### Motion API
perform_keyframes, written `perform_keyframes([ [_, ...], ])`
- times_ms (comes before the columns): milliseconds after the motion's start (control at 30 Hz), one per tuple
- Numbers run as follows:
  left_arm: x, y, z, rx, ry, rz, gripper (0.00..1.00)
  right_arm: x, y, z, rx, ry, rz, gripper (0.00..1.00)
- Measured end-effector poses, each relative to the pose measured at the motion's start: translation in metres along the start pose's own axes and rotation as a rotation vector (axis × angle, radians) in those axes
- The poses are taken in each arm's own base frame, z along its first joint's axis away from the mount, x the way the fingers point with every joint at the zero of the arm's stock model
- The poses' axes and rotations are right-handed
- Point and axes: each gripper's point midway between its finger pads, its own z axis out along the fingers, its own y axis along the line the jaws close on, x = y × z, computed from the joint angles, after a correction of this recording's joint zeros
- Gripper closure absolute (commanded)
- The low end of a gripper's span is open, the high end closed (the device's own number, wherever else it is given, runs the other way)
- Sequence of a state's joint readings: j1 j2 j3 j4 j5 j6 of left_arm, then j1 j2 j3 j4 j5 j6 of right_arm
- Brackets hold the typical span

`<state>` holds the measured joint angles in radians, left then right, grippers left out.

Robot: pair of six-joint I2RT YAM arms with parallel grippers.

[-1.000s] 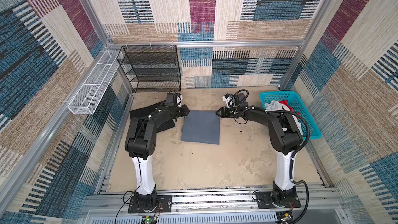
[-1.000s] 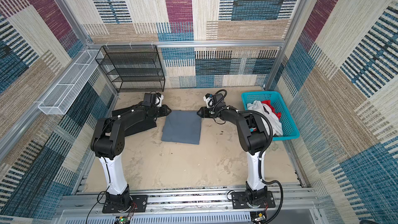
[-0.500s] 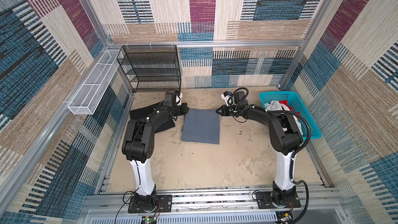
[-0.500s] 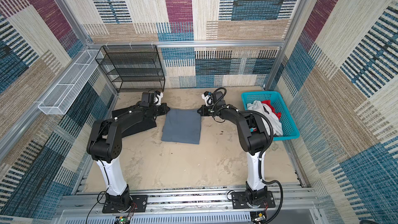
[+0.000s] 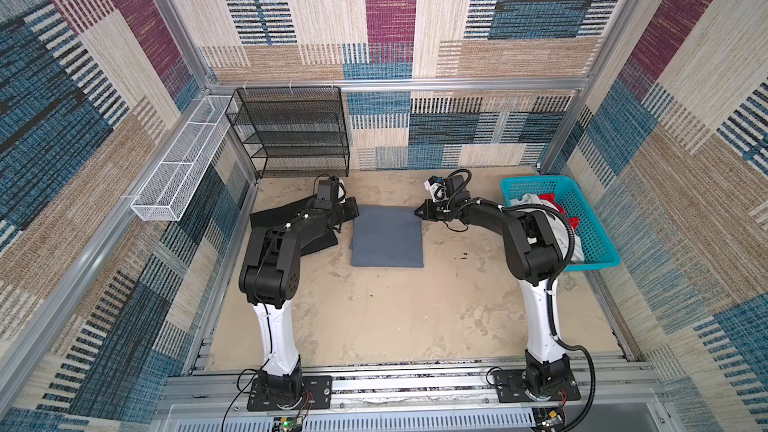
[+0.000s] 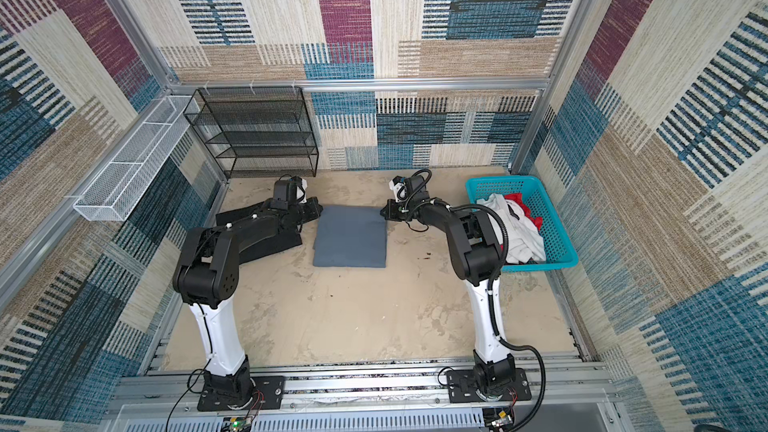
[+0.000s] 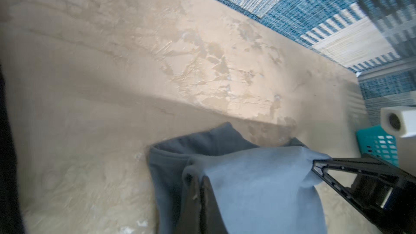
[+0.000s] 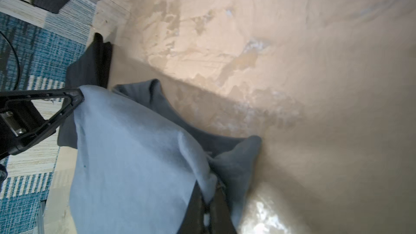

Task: Fold and stack the t-shirts
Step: 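Release and press the folded shirt's far edge flat with both grippers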

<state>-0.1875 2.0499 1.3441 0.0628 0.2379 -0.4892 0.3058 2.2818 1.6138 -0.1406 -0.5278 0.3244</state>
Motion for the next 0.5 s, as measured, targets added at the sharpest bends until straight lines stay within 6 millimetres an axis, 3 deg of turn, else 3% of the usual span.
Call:
perform_keyframes([
  [267,0.013,0.031,0.012,-0.121,-0.003,-0.043,1.0,-0.002,-0.011,0.009,0.021,-0.026,0.017,0.85],
  [333,0.017,0.033,0.015,-0.124,0.005,-0.044,1.0,-0.003,-0.01,0.009,0.02,-0.032,0.014,0.76],
  [433,0.018,0.032,0.017,-0.111,0.012,-0.041,0.88,0.0,-0.012,0.003,0.033,-0.038,0.014,0.62],
  [500,0.015,0.028,0.013,-0.092,0.009,-0.027,0.78,-0.001,-0.011,-0.005,0.057,-0.049,0.012,0.59],
])
